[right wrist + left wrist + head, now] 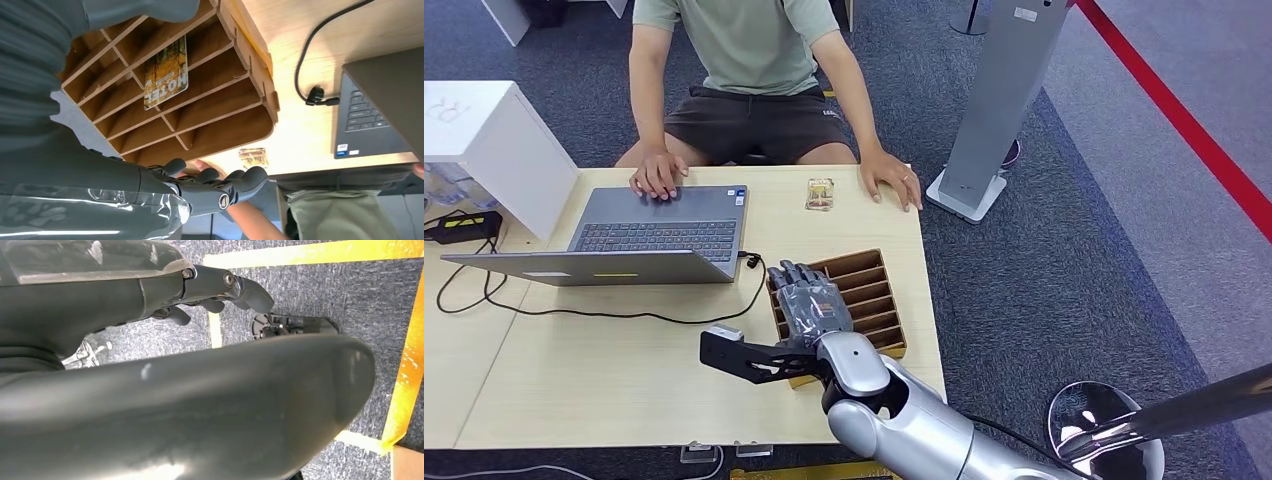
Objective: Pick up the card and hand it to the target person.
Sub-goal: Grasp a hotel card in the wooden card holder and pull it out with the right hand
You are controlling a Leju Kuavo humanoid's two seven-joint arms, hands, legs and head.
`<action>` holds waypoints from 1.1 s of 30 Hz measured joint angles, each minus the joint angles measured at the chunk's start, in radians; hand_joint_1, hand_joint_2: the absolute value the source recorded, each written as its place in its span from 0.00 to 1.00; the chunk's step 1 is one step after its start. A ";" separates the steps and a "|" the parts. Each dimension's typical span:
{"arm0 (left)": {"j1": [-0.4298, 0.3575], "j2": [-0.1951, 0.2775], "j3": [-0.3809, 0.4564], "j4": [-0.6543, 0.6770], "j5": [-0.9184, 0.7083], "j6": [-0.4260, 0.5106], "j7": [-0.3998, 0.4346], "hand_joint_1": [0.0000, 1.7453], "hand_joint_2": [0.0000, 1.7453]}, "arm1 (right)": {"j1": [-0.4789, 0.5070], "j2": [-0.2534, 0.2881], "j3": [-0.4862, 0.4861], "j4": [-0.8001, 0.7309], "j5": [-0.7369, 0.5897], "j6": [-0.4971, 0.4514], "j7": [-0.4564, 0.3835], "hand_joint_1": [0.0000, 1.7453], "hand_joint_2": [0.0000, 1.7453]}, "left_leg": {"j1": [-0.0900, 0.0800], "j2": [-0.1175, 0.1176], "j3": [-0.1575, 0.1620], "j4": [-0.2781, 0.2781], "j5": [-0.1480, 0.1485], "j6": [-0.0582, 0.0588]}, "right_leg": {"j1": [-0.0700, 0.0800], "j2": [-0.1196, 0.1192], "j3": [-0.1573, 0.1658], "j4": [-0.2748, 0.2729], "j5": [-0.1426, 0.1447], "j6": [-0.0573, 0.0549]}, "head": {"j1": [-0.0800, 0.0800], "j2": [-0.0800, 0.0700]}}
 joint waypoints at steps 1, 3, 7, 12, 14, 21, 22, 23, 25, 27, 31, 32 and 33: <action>0.000 0.000 0.000 0.000 0.000 0.000 -0.002 0.00 0.00 | 0.001 -0.002 0.002 0.001 0.001 -0.005 0.005 0.25 1.00 | 0.000 0.000 0.000 0.000 0.000 0.000 | 0.000 0.000 0.000 0.000 0.000 0.000 | 0.000 0.000; 0.001 0.000 0.000 0.000 0.000 0.000 -0.004 0.00 0.00 | 0.004 -0.006 0.002 0.001 0.005 -0.016 0.016 0.31 1.00 | 0.000 0.000 0.000 0.000 0.000 0.000 | 0.000 0.000 0.000 0.000 0.000 0.000 | 0.001 0.000; 0.003 0.000 0.000 0.000 -0.001 0.000 -0.004 0.00 0.00 | 0.007 -0.020 -0.002 -0.004 0.019 -0.033 0.033 0.42 1.00 | 0.000 0.000 0.000 0.000 0.000 0.000 | 0.000 0.000 0.000 0.000 0.000 0.000 | 0.002 0.000; 0.006 0.000 0.000 0.000 -0.002 0.001 0.006 0.00 0.00 | 0.023 -0.040 -0.029 -0.026 0.041 -0.037 0.037 0.49 1.00 | 0.000 0.000 0.000 0.000 0.000 0.000 | 0.000 0.000 0.000 0.000 0.000 0.000 | 0.001 0.000; 0.007 0.000 0.000 0.000 -0.002 0.001 0.007 0.00 0.00 | 0.031 -0.048 -0.041 -0.037 0.049 -0.036 0.037 0.49 1.00 | 0.000 0.000 0.000 0.000 0.000 0.000 | 0.000 0.000 0.000 0.000 0.000 0.000 | 0.001 0.000; 0.007 0.000 -0.001 0.000 -0.012 0.000 0.008 0.00 0.00 | 0.059 -0.070 -0.081 -0.073 0.072 -0.022 0.037 0.50 1.00 | 0.000 0.000 0.000 0.000 0.000 0.000 | 0.000 0.000 0.000 0.000 0.000 0.000 | 0.001 0.000; 0.007 0.000 -0.001 0.000 -0.014 0.000 0.008 0.00 0.00 | 0.062 -0.073 -0.085 -0.075 0.075 -0.017 0.037 0.49 1.00 | 0.000 0.000 0.000 0.000 0.000 0.000 | 0.000 0.000 0.000 0.000 0.000 0.000 | 0.001 0.000; 0.007 0.000 -0.001 0.000 -0.015 -0.001 0.008 0.00 0.00 | 0.065 -0.075 -0.090 -0.077 0.076 -0.013 0.037 0.49 1.00 | 0.000 0.000 0.000 0.000 0.000 0.000 | 0.000 0.000 0.000 0.000 0.000 0.000 | 0.001 0.000; 0.007 0.000 -0.001 0.000 -0.016 -0.002 0.007 0.00 0.00 | 0.069 -0.079 -0.096 -0.077 0.077 -0.010 0.037 0.49 1.00 | 0.000 0.000 0.000 0.000 0.000 0.000 | 0.000 0.000 0.000 0.000 0.000 0.000 | 0.001 0.000; 0.007 0.000 -0.001 0.000 -0.017 -0.002 0.007 0.00 0.00 | 0.070 -0.082 -0.097 -0.077 0.074 -0.010 0.037 0.48 1.00 | 0.000 0.000 0.000 0.000 0.000 0.000 | 0.000 0.000 0.000 0.000 0.000 0.000 | 0.001 0.000; 0.007 0.000 -0.001 0.000 -0.013 -0.003 0.007 0.00 0.00 | 0.070 -0.084 -0.097 -0.074 0.060 -0.011 0.037 0.46 1.00 | 0.000 0.000 0.000 0.000 0.000 0.000 | 0.000 0.000 0.000 0.000 0.000 0.000 | 0.001 0.000; 0.007 0.000 -0.001 0.000 -0.013 -0.003 0.007 0.00 0.00 | 0.070 -0.084 -0.096 -0.072 0.057 -0.011 0.037 0.46 1.00 | 0.000 0.000 0.000 0.000 0.000 0.000 | 0.000 0.000 0.000 0.000 0.000 0.000 | 0.001 0.000; 0.007 -0.001 -0.001 0.000 -0.012 -0.003 0.007 0.00 0.00 | 0.070 -0.084 -0.096 -0.070 0.055 -0.011 0.037 0.46 1.00 | 0.000 0.000 0.000 0.000 0.000 0.000 | 0.000 0.000 0.000 0.000 0.000 0.000 | 0.000 0.000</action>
